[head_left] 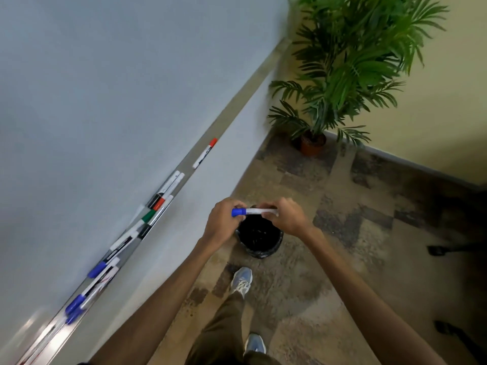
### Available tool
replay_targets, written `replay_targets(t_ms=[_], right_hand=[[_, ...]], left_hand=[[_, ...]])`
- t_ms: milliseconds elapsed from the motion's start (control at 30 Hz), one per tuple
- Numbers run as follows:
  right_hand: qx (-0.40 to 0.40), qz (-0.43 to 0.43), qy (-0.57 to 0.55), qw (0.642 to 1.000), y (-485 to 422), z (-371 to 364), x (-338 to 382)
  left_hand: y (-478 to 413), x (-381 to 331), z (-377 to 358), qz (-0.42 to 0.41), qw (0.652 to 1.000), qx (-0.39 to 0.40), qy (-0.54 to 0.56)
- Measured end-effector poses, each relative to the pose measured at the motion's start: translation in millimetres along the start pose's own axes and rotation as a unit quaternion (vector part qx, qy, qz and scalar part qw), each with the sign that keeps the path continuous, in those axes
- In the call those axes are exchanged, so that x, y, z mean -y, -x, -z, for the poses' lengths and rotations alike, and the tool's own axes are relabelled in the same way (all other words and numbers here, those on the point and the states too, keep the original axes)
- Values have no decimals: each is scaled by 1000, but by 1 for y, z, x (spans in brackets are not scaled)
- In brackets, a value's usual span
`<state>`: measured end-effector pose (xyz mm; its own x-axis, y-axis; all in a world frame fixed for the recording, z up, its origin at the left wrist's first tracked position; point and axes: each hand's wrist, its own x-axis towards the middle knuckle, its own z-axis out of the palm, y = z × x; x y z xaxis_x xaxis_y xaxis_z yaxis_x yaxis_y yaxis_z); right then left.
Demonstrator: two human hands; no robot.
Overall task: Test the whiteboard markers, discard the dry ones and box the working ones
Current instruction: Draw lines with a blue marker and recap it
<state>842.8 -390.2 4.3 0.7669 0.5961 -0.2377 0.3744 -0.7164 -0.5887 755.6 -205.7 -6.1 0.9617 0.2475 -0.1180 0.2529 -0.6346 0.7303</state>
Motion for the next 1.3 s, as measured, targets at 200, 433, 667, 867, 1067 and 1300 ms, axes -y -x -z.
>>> replay_targets(t_ms=[200, 433, 667, 867, 1067, 1300], right_hand=[[31, -56, 4, 998, -65, -20, -49], [68, -96, 27, 993, -105, -38, -83], [63, -128, 4, 990, -117, -45, -85], [43, -94, -13, 995, -123, -48, -55], [8, -43, -25, 999, -108, -51, -17], [-20, 24, -45, 999, -55, -52, 34]], left_hand=[[-73, 32, -46, 32, 997, 65, -11], [-120, 69, -85, 47, 984, 164, -53], [-120, 72, -89, 35, 983, 165, -77], [-111, 67, -68, 33, 993, 104, -49], [-80, 56, -45, 27, 1000, 8, -12], [-5, 36, -6, 13, 996, -93, 8]])
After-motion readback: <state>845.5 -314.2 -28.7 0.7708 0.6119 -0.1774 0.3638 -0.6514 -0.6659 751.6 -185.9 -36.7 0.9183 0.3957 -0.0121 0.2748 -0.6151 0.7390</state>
